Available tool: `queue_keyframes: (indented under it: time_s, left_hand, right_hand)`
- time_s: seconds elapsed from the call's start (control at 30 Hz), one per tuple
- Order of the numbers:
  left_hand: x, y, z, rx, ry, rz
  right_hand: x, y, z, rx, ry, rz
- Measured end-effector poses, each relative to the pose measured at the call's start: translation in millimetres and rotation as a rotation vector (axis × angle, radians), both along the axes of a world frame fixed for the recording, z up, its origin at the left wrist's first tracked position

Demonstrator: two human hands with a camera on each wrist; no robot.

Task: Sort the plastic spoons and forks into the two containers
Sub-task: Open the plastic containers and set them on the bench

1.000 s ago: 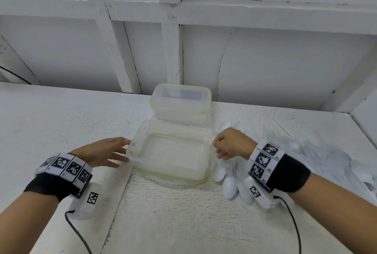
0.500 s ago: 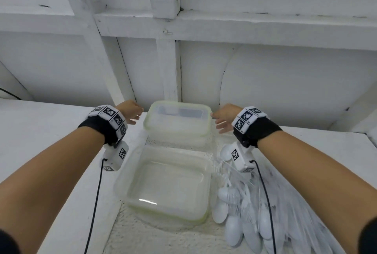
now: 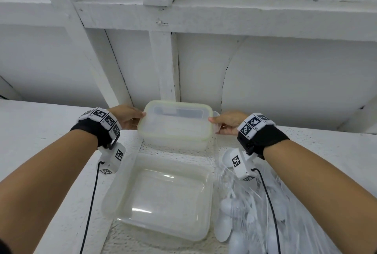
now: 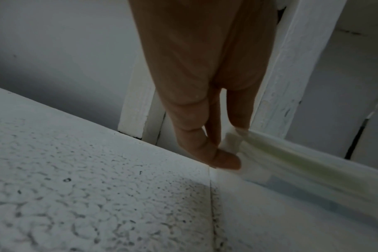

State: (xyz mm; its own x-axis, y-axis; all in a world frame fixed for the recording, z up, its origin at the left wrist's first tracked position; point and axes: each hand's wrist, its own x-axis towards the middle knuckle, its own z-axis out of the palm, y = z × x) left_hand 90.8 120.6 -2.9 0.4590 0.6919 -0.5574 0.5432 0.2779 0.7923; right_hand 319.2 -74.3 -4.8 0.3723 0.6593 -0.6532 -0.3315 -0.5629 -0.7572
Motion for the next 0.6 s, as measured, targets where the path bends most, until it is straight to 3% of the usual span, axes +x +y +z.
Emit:
queue_keyframes:
  time_s: [0.1,0.4,0.6]
  left_hand:
    - [-0.6,2.1,-1.8,-0.041,-0.016,-0.002]
    - [-5.0,3.5,0.2,-0.149,-0.015,-0.027]
    - [-17.8,5.4,-12.0,-0.230,-0.120,-0.101]
  right_hand:
    - [-2.8,-1.4,2.8,-0.001,-0.083,0.000]
    - [-7.2,-6.2,1.6,0.066,-0.020,-0.022]
    - [-5.9,-7.2,-2.3,0.104,-0.034,0.002]
